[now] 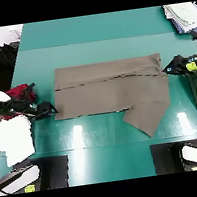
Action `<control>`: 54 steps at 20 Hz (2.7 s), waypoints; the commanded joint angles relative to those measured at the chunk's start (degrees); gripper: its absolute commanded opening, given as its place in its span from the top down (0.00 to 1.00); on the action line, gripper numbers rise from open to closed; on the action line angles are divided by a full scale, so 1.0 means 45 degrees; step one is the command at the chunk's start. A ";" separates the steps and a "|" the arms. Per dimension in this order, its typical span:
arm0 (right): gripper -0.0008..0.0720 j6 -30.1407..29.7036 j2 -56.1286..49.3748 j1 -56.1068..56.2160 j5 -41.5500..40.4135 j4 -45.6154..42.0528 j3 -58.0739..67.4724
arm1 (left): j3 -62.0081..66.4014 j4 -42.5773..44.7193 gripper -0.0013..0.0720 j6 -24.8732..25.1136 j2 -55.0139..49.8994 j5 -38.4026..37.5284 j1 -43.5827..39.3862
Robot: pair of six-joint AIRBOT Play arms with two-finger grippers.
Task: Fold the shirts.
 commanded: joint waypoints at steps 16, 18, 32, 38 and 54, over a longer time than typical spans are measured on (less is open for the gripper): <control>0.42 0.1603 0.3045 -0.2064 0.1583 -0.3079 -0.6086 | 0.0248 -0.2278 0.95 0.1258 0.0461 0.1020 0.0019; 0.42 0.1603 0.3041 -0.2142 0.1166 -0.3084 -0.7514 | 0.0437 -0.2293 0.95 0.1253 0.0461 0.0986 0.0019; 0.96 0.1783 0.3075 -0.0427 -0.2652 -0.1695 -0.8655 | 0.0437 -0.2113 0.95 0.1438 0.0461 0.0374 -0.0005; 0.96 0.1753 0.5790 -0.0418 0.2142 -0.4206 -0.6290 | 0.0291 0.1234 0.95 0.0306 0.2696 -0.2137 -0.0005; 0.96 0.1598 0.0049 0.1564 -0.0821 -0.4075 0.0199 | 0.2735 -0.2239 0.95 -0.0471 0.0223 0.1404 -0.0010</control>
